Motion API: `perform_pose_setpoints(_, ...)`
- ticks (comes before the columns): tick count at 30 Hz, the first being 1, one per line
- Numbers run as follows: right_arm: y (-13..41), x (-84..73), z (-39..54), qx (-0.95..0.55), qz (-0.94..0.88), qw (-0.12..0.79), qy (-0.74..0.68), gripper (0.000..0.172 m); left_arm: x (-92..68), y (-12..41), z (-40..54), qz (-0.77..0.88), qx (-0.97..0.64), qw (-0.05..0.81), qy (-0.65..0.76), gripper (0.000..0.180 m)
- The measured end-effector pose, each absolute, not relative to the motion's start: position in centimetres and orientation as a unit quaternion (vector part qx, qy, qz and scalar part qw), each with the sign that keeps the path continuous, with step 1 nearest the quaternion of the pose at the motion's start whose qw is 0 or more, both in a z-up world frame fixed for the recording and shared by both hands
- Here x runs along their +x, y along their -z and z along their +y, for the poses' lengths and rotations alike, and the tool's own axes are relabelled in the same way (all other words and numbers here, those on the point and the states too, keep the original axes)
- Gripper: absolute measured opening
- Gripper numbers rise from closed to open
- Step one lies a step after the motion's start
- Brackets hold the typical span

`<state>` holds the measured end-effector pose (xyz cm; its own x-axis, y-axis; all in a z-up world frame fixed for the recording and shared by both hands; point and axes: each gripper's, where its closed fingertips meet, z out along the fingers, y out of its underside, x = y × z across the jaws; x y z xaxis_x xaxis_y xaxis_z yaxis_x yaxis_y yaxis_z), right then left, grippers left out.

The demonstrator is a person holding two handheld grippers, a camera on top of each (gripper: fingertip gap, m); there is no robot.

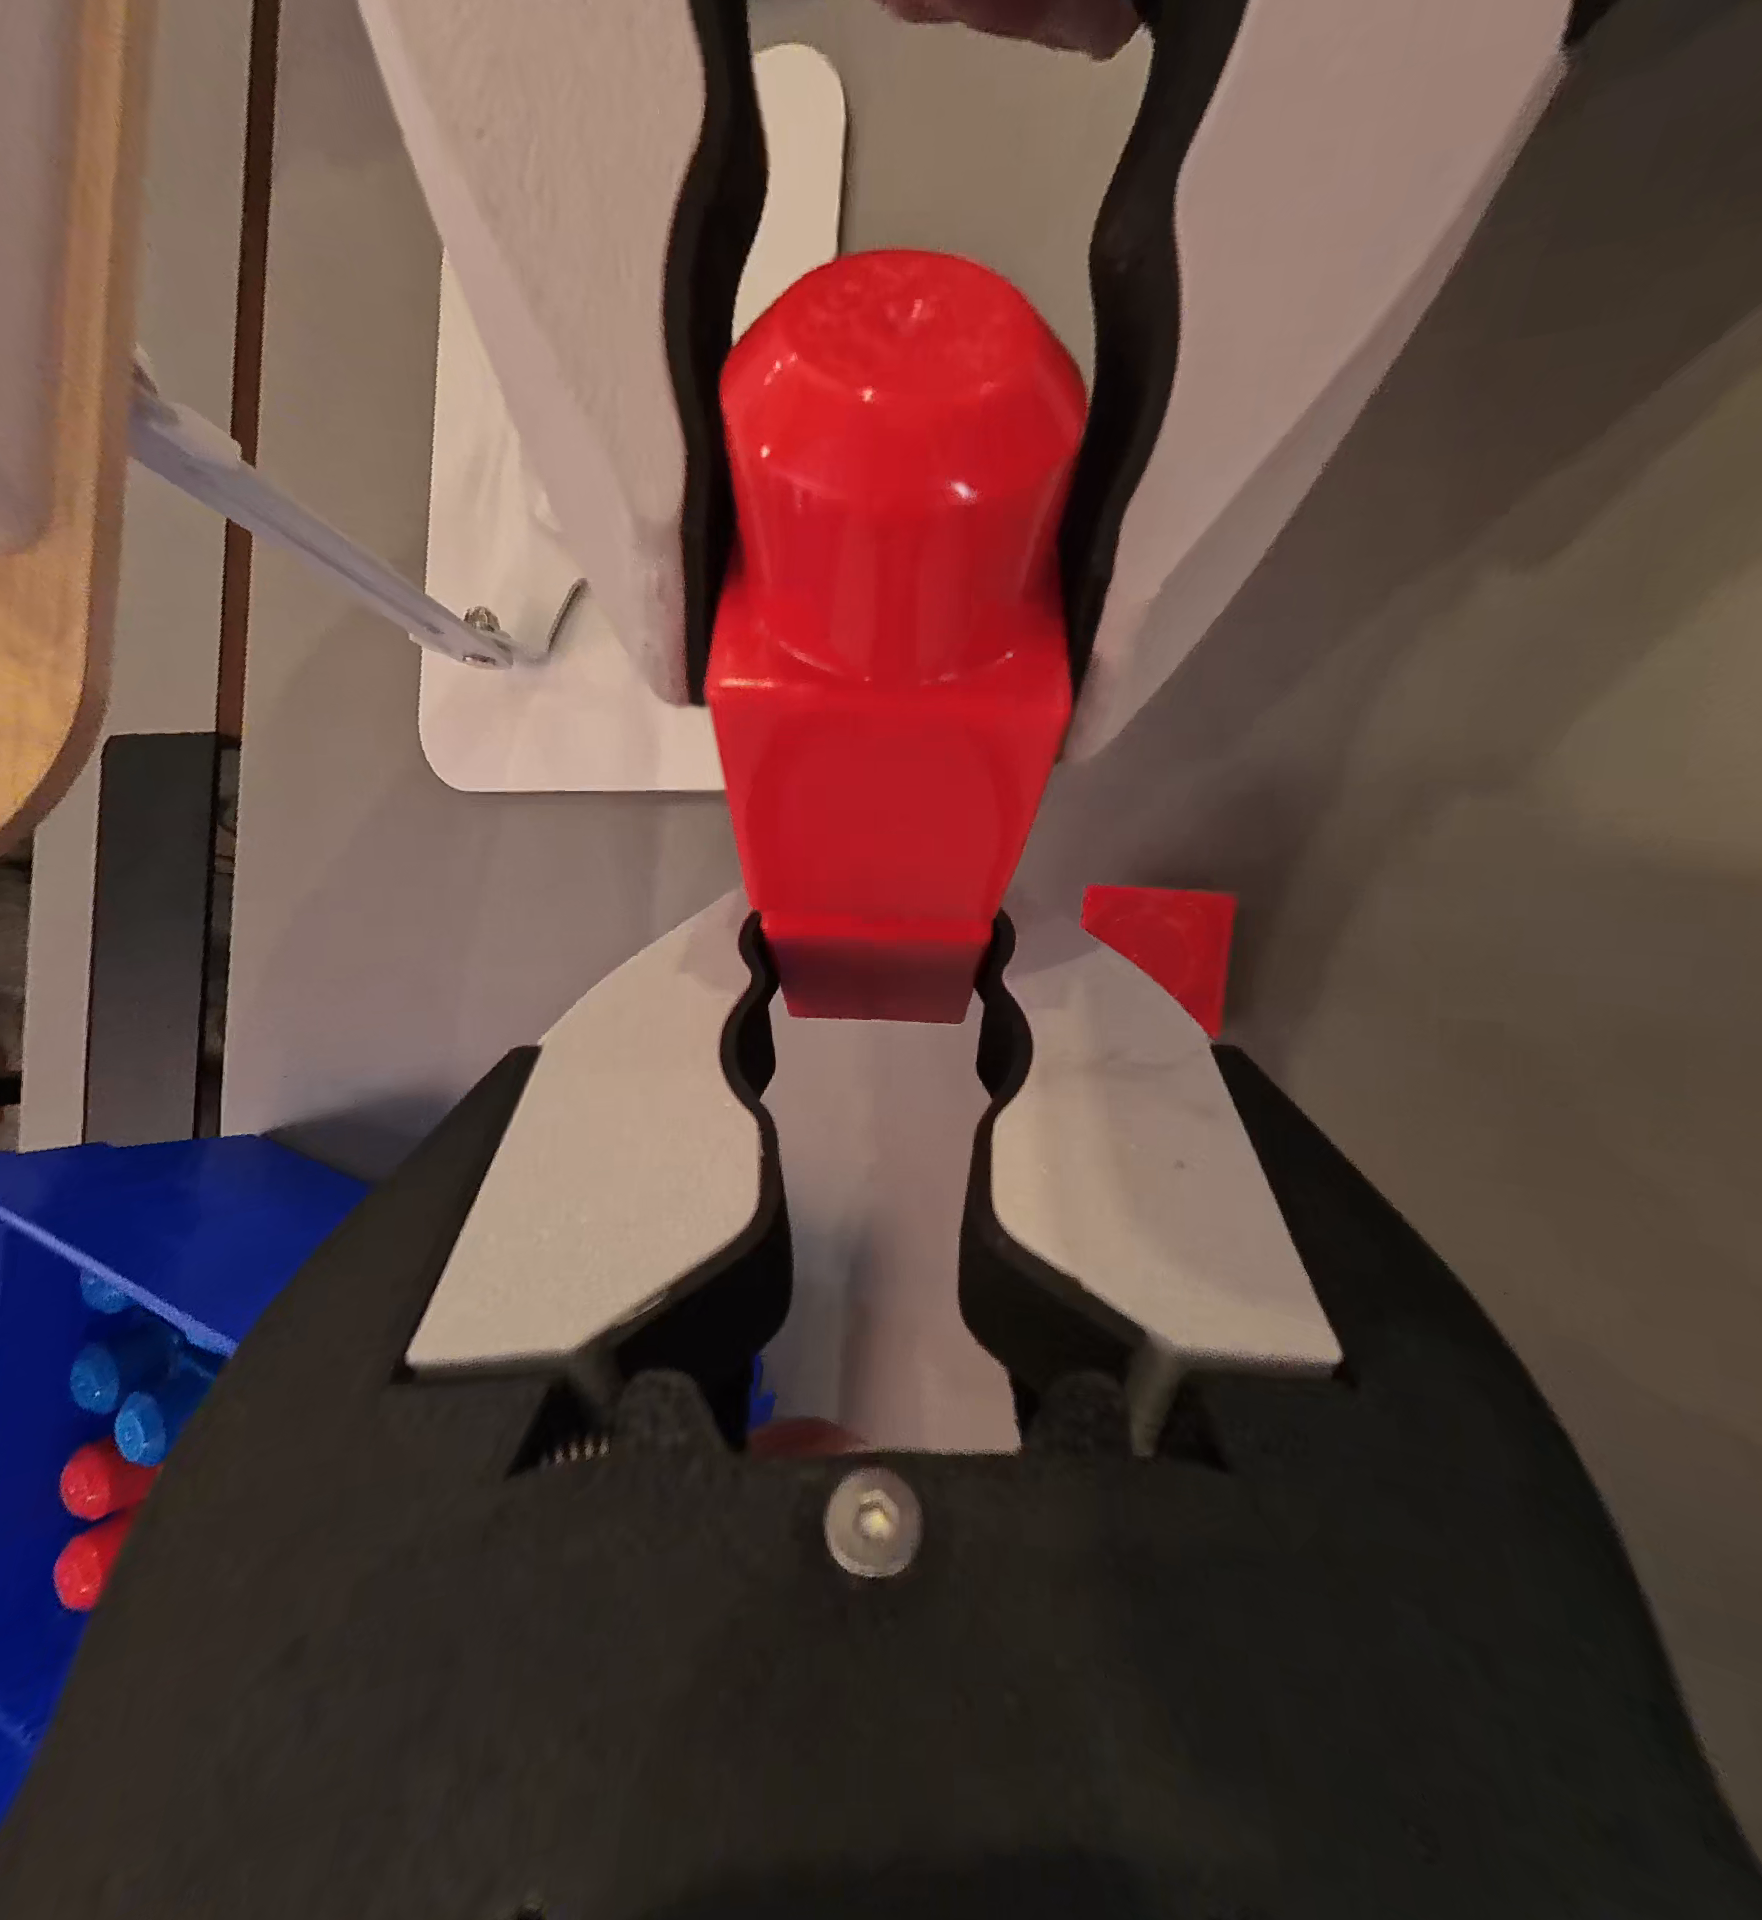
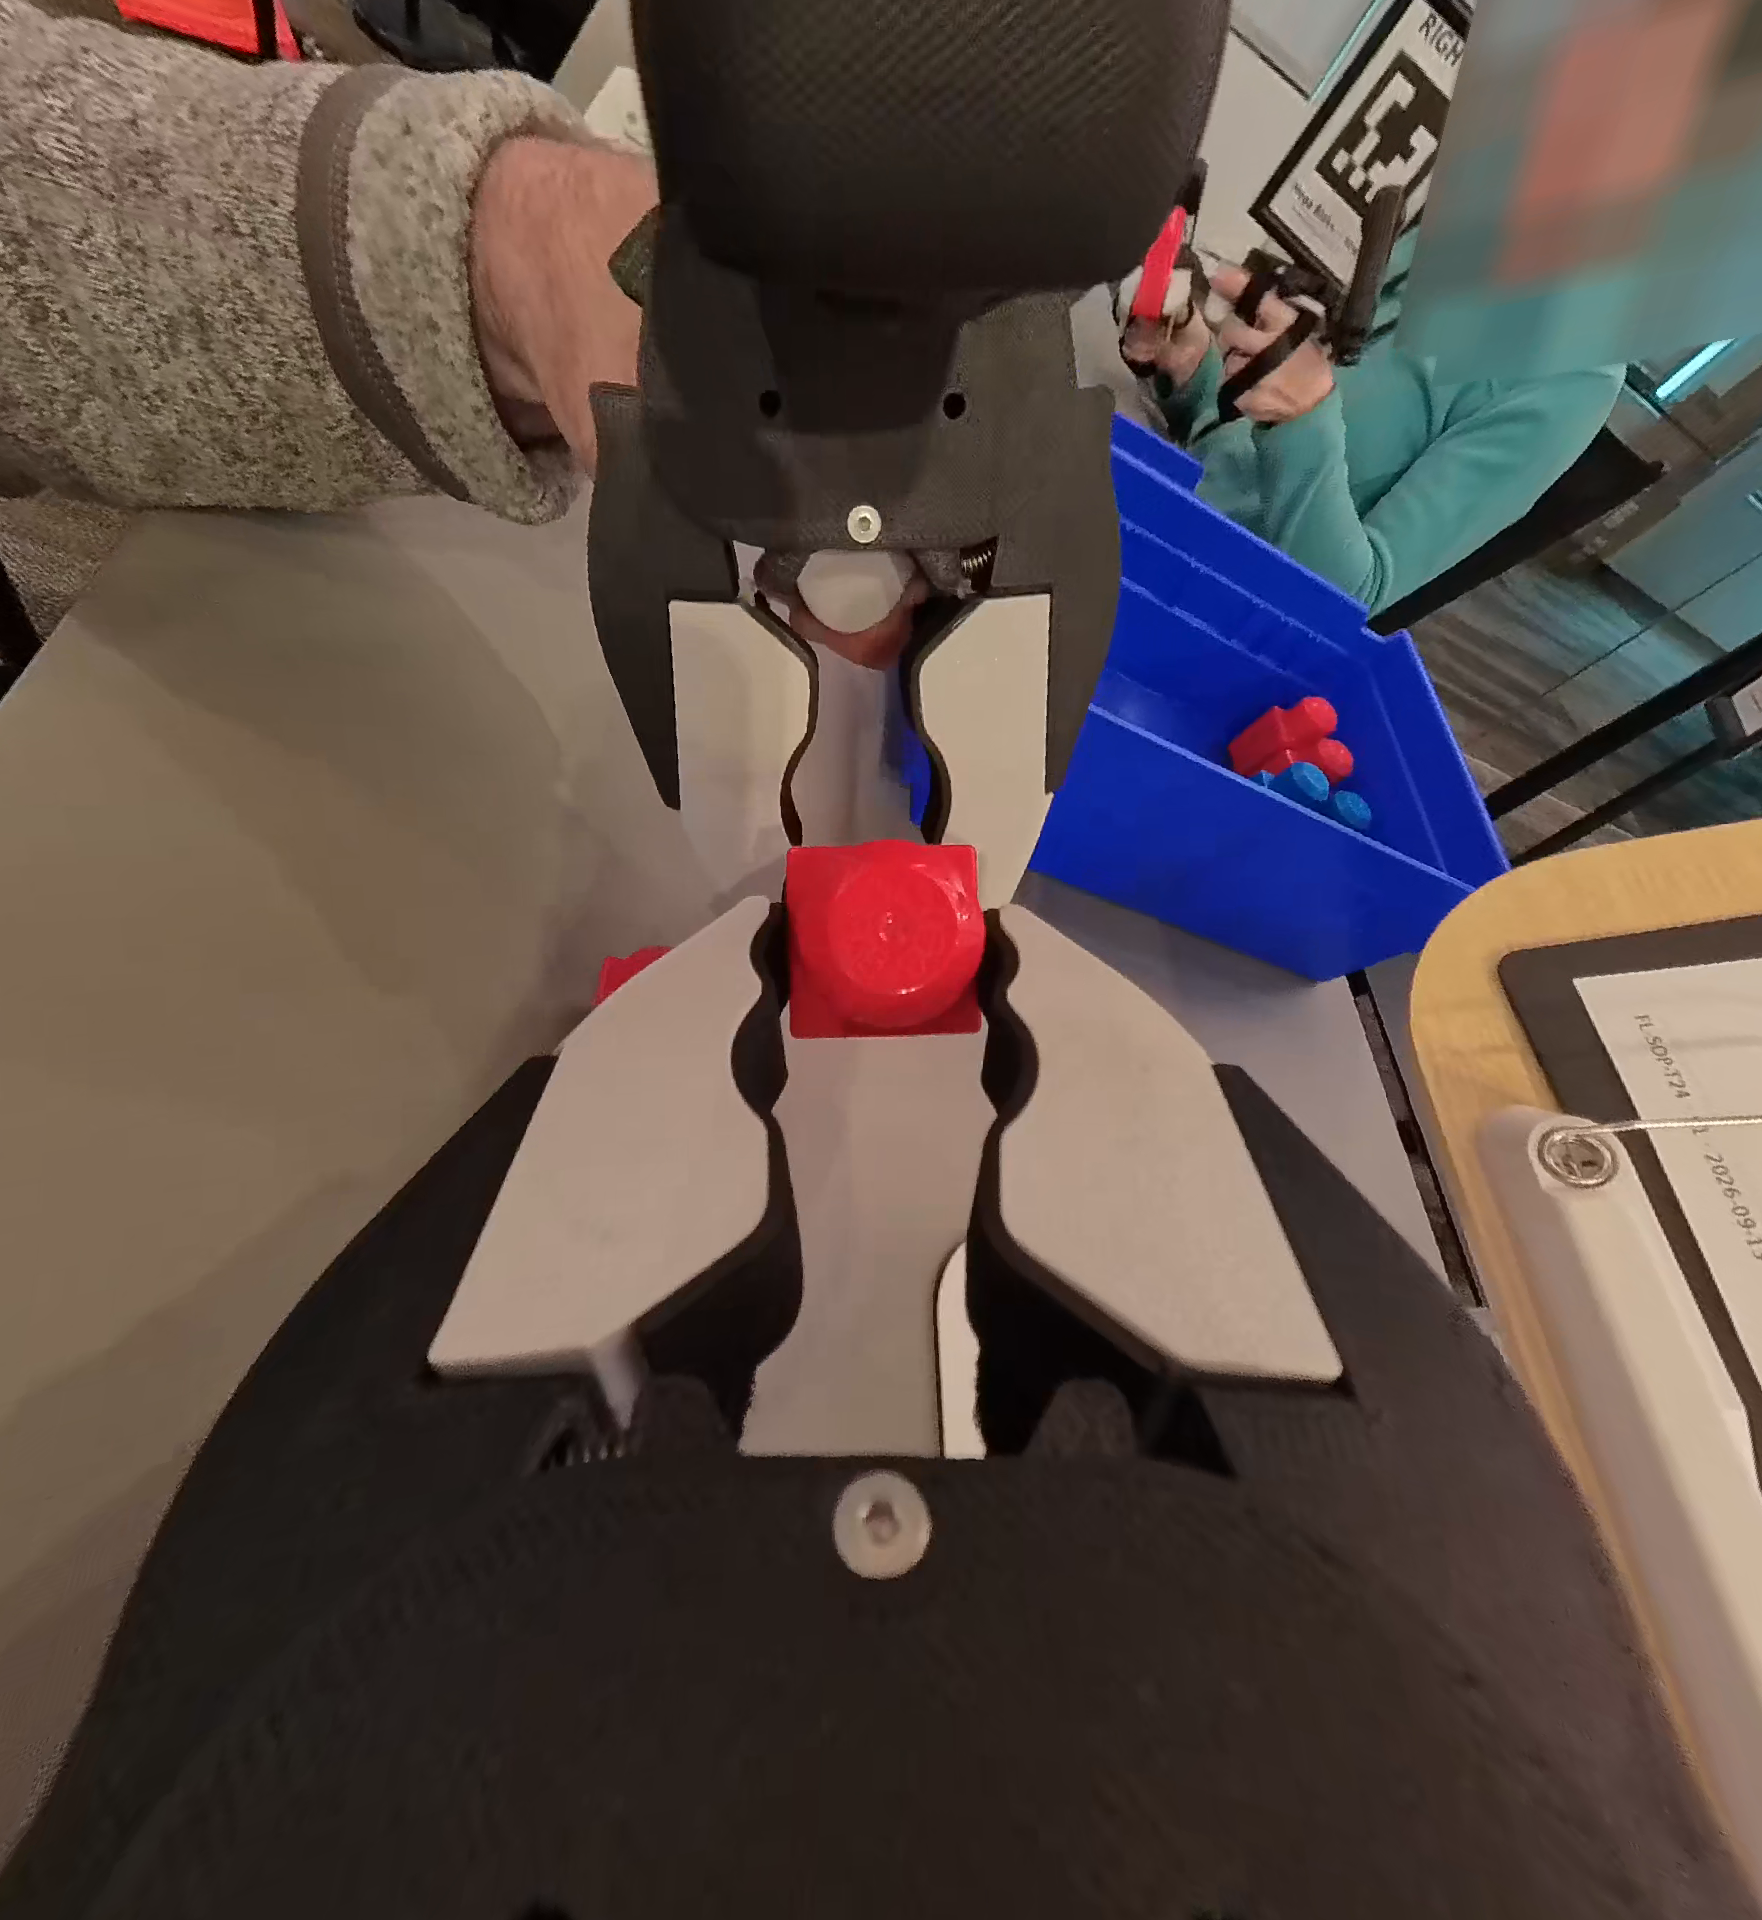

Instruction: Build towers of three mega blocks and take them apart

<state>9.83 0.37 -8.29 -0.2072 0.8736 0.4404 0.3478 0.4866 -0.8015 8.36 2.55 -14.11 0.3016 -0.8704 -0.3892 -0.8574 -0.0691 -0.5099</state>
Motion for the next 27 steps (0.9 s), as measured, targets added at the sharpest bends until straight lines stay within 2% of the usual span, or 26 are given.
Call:
perform_pose_setpoints(17, 7.6, 10.7, 0.5, -0.404, -0.716, 0.48, -0.307, 0.036, 9.0, 12.0, 2.3, 0.587, -0.712, 0.385, -0.001, 0.035)
perform_pose_setpoints(27, 7.6, 10.7, 0.5, -0.401, -0.71, 0.484, -0.318, 0.036, 8.9, 11.9, 2.3, 0.587, -0.713, 0.383, -0.016, 0.035)
